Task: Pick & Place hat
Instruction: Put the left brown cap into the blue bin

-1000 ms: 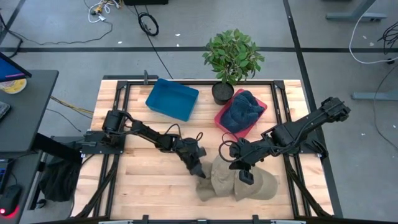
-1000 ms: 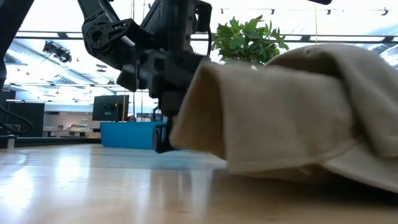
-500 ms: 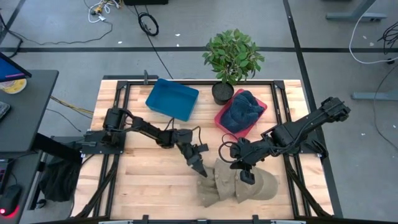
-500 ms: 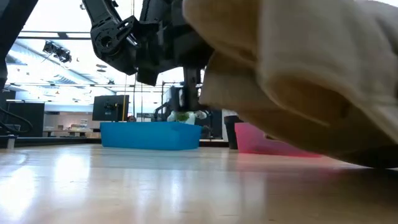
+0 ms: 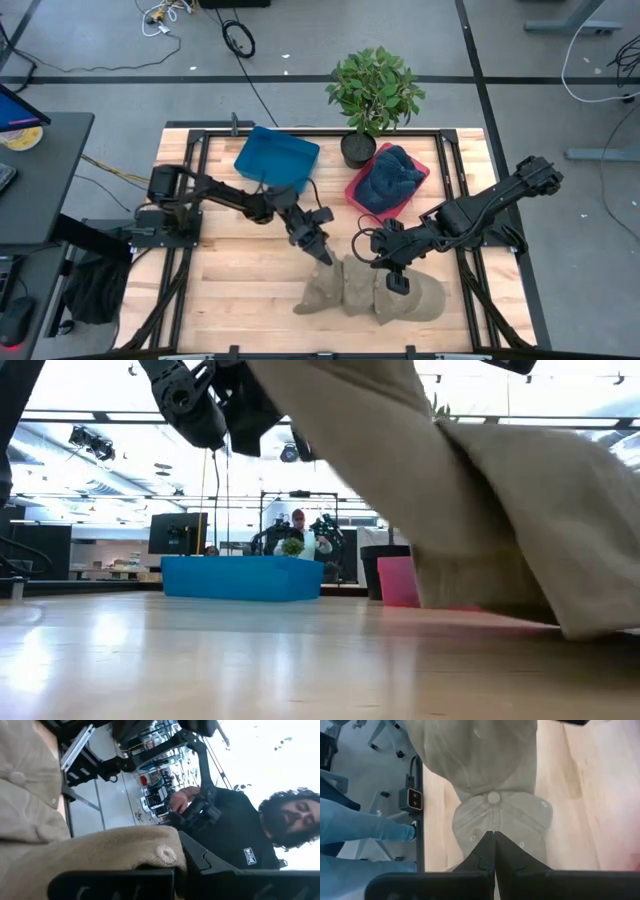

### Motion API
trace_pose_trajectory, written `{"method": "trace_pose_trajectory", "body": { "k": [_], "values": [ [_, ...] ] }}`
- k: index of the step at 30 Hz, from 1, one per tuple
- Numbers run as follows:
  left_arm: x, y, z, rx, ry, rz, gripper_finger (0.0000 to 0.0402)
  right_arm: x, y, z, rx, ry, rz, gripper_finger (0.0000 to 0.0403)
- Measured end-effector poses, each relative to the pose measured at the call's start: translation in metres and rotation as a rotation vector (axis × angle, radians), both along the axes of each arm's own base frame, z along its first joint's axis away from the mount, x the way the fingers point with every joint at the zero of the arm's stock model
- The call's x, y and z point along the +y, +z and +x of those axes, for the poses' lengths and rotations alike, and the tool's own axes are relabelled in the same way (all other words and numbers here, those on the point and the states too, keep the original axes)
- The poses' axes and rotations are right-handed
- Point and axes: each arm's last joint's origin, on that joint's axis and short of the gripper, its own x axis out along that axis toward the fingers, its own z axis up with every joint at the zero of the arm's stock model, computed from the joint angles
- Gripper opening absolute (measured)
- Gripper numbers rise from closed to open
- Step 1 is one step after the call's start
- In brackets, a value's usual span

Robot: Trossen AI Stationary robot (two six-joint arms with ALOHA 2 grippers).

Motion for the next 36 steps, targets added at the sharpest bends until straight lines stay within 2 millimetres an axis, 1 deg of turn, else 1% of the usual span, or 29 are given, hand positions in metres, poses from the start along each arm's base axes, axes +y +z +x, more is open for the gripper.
{"method": "trace_pose_trajectory", "body": {
  "k": [4, 11, 16, 23, 31, 36],
  "values": [
    [0.006, 0.016, -0.005, -0.046, 0.01, 0.002, 0.0003, -0.001, 0.0, 0.0, -0.01, 0.001, -0.029, 0.0002],
    [0.016, 0.044, -0.017, -0.176, 0.049, 0.046, 0.0003, -0.004, 0.0, 0.001, -0.031, -0.006, -0.079, 0.0002],
    [0.024, 0.06, -0.025, -0.254, 0.081, 0.076, 0.0003, -0.006, 0.003, 0.007, -0.073, -0.023, -0.058, 0.0005],
    [0.034, 0.079, -0.036, -0.316, 0.086, 0.092, 0.0003, -0.011, 0.006, 0.013, -0.121, -0.047, -0.034, 0.0022],
    [0.063, 0.099, -0.052, -0.391, 0.134, 0.139, 0.0003, -0.011, 0.009, 0.016, -0.15, -0.068, 0.005, 0.0025],
    [0.087, 0.107, -0.065, -0.393, 0.126, 0.184, 0.0003, -0.01, 0.012, 0.019, -0.179, -0.109, 0.06, 0.0025]
  ]
}}
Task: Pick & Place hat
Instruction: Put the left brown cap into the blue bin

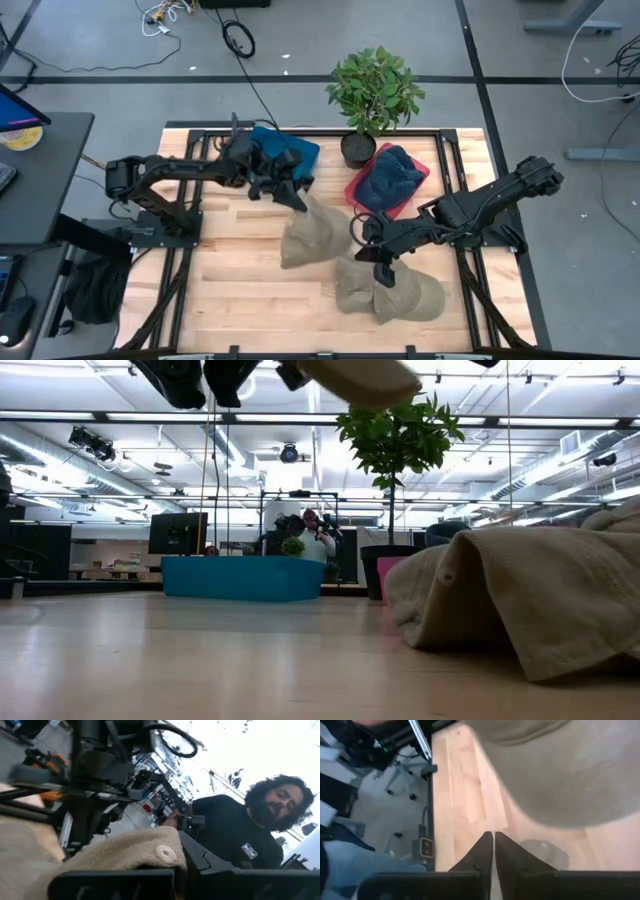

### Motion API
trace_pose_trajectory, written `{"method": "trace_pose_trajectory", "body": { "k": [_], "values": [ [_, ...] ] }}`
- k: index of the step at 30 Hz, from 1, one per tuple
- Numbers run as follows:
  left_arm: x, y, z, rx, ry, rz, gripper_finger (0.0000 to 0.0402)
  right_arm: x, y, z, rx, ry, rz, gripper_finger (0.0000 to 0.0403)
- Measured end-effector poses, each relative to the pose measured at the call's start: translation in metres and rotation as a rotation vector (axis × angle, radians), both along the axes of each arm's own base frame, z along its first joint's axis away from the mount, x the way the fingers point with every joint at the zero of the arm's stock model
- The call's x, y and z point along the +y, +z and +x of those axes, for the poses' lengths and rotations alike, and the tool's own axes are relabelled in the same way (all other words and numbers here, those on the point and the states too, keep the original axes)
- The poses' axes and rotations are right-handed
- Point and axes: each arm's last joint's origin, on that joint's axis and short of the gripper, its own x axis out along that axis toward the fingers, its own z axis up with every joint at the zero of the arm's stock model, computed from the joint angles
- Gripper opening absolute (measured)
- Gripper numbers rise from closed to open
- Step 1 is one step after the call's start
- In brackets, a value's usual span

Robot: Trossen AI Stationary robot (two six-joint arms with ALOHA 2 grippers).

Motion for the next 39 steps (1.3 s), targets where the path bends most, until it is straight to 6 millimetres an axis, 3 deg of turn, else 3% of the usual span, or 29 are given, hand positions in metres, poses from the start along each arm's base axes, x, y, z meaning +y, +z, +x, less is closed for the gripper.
{"method": "trace_pose_trajectory", "body": {
  "k": [12, 19, 30, 39],
  "values": [
    [0.068, -0.001, -0.024, -0.008, 0.157, 0.084, 0.0003, 0.004, 0.012, 0.009, -0.122, -0.074, 0.153, 0.0025],
    [0.081, -0.001, -0.031, -0.043, 0.189, 0.139, 0.0003, 0.002, 0.016, 0.011, -0.167, -0.186, 0.193, 0.0025],
    [0.087, -0.002, -0.035, -0.066, 0.179, 0.187, 0.0003, 0.001, 0.027, 0.017, -0.31, -0.301, 0.23, 0.0025],
    [0.122, -0.002, -0.058, -0.049, 0.282, 0.204, 0.0003, 0.001, 0.028, 0.018, -0.319, -0.339, 0.271, 0.0025]
  ]
}}
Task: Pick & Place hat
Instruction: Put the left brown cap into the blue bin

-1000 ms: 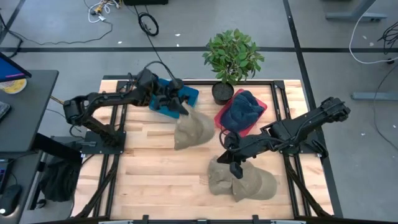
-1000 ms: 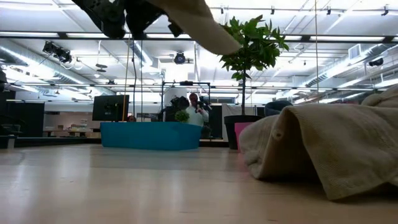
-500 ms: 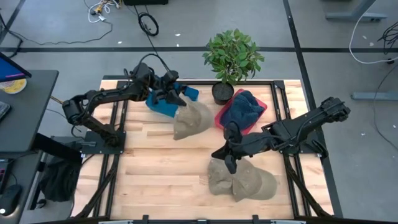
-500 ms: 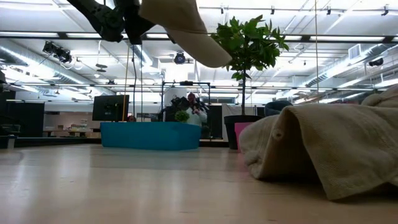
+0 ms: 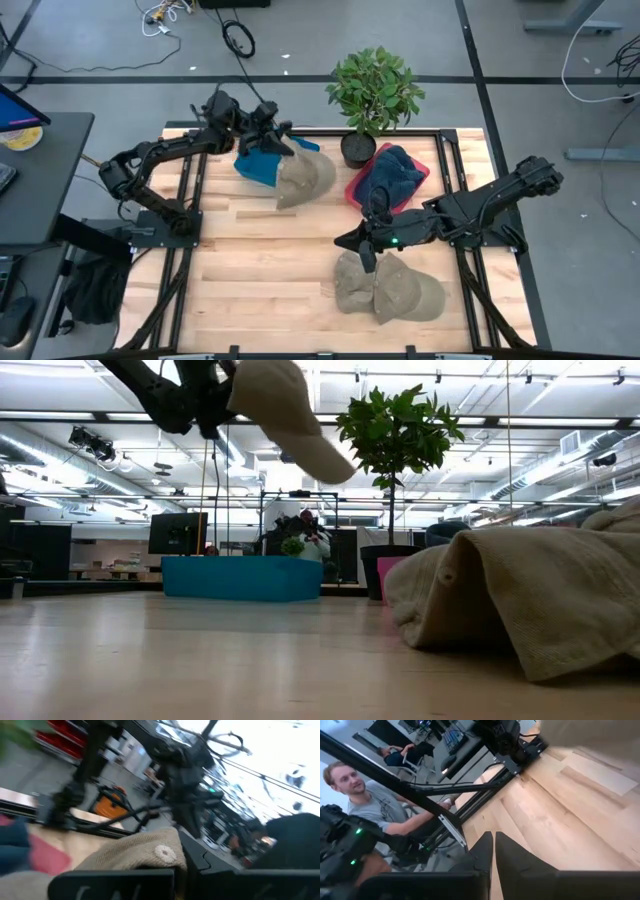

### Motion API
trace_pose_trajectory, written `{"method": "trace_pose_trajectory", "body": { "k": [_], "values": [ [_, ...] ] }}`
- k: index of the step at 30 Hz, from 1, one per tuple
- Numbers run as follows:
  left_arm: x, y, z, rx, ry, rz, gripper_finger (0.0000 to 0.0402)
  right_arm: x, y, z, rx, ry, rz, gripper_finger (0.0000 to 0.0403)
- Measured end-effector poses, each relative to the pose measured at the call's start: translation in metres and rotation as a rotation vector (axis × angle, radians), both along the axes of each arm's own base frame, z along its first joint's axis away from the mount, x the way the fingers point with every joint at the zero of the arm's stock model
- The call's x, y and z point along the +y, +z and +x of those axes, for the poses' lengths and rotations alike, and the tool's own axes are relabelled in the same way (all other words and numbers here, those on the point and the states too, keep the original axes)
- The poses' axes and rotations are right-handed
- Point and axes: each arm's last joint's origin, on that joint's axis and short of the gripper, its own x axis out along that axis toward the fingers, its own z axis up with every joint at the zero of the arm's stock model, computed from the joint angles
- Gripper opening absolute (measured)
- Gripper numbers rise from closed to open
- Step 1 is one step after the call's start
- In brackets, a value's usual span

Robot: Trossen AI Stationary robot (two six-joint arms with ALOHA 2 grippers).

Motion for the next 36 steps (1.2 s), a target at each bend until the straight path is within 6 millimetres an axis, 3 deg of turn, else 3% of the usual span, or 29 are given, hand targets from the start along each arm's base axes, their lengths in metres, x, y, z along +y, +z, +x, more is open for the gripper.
{"method": "trace_pose_trajectory", "body": {
  "k": [7, 15, 23, 31, 36],
  "values": [
    [0.032, 0.0, -0.026, -0.002, 0.129, 0.01, 0.0003, -0.003, 0.0, 0.001, -0.003, 0.016, -0.066, 0.0025],
    [0.06, -0.014, -0.047, 0.078, 0.266, -0.043, 0.0003, -0.025, 0.0, 0.009, -0.002, 0.021, -0.178, 0.0025],
    [0.064, -0.036, -0.047, 0.166, 0.322, -0.016, 0.0003, -0.04, 0.0, 0.014, 0.002, 0.047, -0.23, 0.0025],
    [0.065, -0.047, -0.053, 0.176, 0.254, 0.041, 0.0003, -0.053, 0.0, 0.017, 0.008, -0.024, -0.125, 0.0025],
    [0.074, -0.047, -0.069, 0.129, 0.226, 0.098, 0.0003, -0.063, 0.005, 0.021, -0.05, -0.134, 0.002, 0.0025]
  ]
}}
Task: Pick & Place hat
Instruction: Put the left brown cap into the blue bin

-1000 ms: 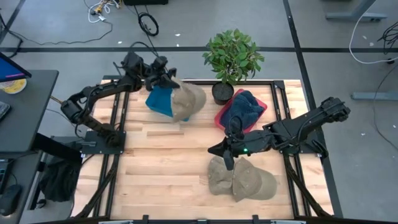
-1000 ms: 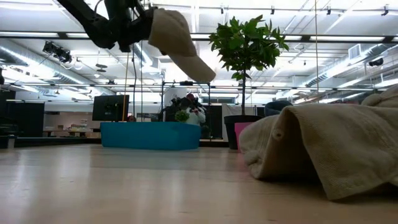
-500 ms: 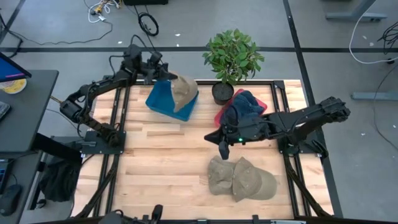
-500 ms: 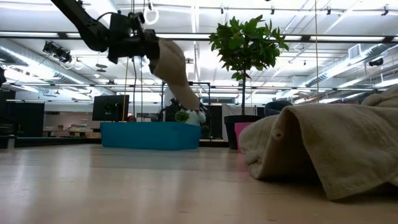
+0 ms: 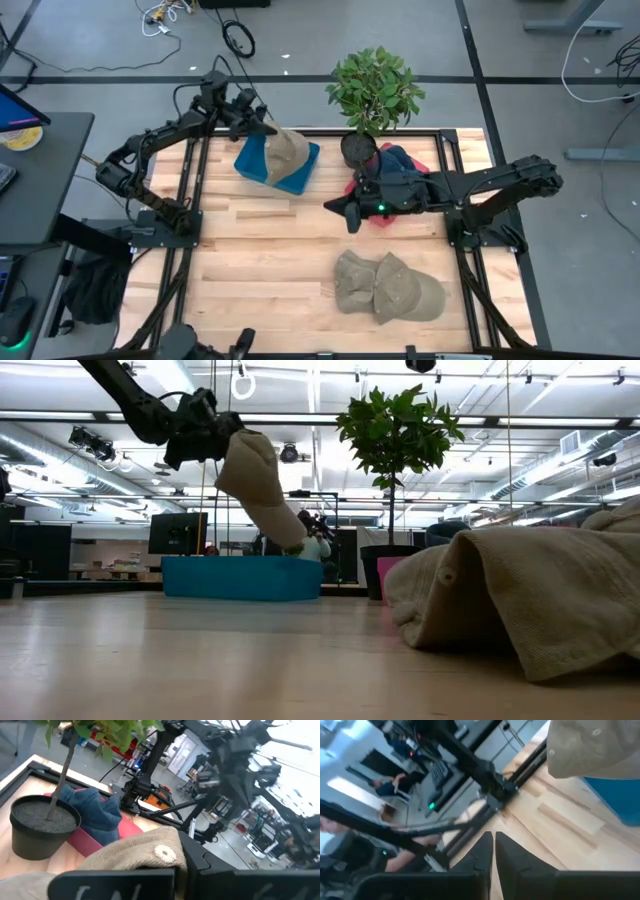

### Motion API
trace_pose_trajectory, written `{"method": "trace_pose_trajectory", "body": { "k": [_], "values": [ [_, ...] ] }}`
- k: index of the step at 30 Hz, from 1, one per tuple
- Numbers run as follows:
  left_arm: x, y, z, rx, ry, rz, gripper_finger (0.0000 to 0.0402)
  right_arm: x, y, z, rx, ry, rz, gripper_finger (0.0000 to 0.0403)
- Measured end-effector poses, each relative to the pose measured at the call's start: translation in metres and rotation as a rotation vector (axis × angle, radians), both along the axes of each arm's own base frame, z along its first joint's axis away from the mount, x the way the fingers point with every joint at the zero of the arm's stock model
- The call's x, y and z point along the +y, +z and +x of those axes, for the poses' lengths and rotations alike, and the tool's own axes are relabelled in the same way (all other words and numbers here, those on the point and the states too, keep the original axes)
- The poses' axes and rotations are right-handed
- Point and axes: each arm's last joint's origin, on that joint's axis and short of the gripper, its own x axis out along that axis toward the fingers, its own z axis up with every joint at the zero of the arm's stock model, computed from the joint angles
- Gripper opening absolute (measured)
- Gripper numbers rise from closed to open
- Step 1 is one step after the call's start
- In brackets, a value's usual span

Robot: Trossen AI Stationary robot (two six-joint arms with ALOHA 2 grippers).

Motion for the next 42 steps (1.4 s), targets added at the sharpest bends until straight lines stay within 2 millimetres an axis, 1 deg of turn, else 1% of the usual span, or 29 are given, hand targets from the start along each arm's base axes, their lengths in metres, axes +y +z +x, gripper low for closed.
{"method": "trace_pose_trajectory", "body": {
  "k": [6, 11, 14, 20, 26, 32, 38, 42],
  "values": [
    [0.011, 0.0, -0.025, -0.029, -0.075, -0.01, 0.0003, -0.007, 0.008, 0.003, -0.094, -0.104, 0.035, 0.0025],
    [0.019, 0.0, -0.038, -0.05, -0.032, 0.039, 0.0003, -0.008, 0.011, 0.003, -0.131, -0.166, 0.04, 0.0025],
    [0.02, 0.0, -0.041, -0.063, -0.021, 0.071, 0.0003, -0.009, 0.011, 0.003, -0.139, -0.186, 0.063, 0.0025],
    [0.02, 0.0, -0.041, -0.086, -0.023, 0.129, 0.0003, -0.008, 0.009, 0.008, -0.149, -0.191, 0.084, 0.0025],
    [0.02, -0.005, -0.035, -0.082, -0.04, 0.116, 0.0003, -0.009, 0.003, 0.02, -0.166, -0.178, 0.095, 0.0025],
    [0.026, -0.023, -0.026, -0.044, -0.058, 0.022, 0.0003, -0.008, -0.006, 0.033, -0.165, -0.113, 0.114, 0.0025],
    [0.032, -0.04, -0.02, -0.001, -0.065, -0.078, 0.0003, -0.007, -0.006, 0.033, -0.17, -0.099, 0.098, 0.0025],
    [0.037, -0.057, -0.015, 0.046, -0.067, -0.187, 0.0003, -0.008, -0.005, 0.034, -0.18, -0.096, 0.085, 0.0025]
  ]
}}
